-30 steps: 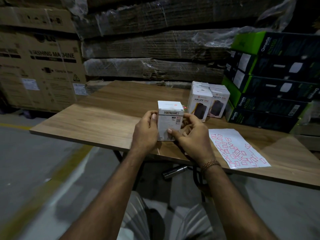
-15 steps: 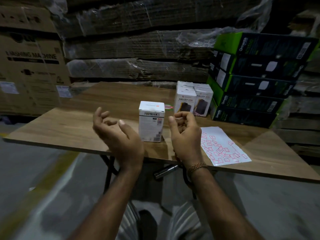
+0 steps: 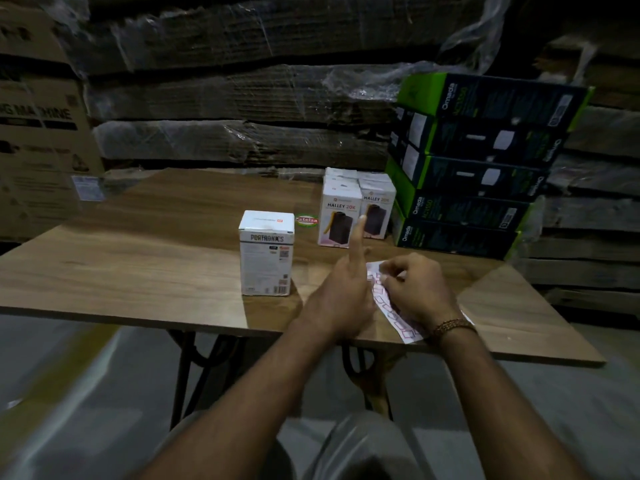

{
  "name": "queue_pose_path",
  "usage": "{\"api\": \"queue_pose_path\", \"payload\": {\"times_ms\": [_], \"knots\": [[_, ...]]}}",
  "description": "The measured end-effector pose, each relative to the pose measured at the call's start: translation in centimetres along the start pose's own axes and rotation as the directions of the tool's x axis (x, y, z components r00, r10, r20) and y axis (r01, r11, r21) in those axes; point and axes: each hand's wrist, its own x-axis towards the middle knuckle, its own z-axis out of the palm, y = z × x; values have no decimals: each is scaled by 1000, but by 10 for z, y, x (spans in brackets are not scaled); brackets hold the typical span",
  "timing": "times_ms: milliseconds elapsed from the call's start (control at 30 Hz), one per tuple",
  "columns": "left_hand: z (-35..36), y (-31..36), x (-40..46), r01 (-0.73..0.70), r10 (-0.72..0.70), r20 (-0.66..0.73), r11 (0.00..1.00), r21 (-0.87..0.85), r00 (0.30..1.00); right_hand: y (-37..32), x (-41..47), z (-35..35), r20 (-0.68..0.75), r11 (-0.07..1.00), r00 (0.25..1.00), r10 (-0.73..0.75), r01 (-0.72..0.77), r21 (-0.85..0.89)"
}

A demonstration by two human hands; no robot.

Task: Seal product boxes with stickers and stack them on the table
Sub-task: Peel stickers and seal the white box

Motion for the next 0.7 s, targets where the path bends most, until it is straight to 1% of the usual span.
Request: {"api": "queue_pose_path", "payload": {"times_ms": [133, 300, 400, 500, 700], "knots": [[-2, -11, 16, 66, -70, 64, 995, 76, 995, -1, 3, 4, 27, 991, 995, -96, 98, -94], [3, -17, 17, 132, -132, -4, 988, 83, 991, -2, 2, 5, 28, 966, 986, -164, 166, -197], [6, -21, 19, 148, -147, -21, 987, 64, 989, -7, 1, 6, 11, 970, 988, -152, 151, -189], [7, -22, 20, 158, -158, -14, 985, 75, 987, -12, 3, 5, 30, 983, 994, -110, 113, -146], [9, -24, 21, 160, -160, -4, 982, 99, 987, -24, 7, 8, 56, 989, 998, -36, 43, -144]]}}
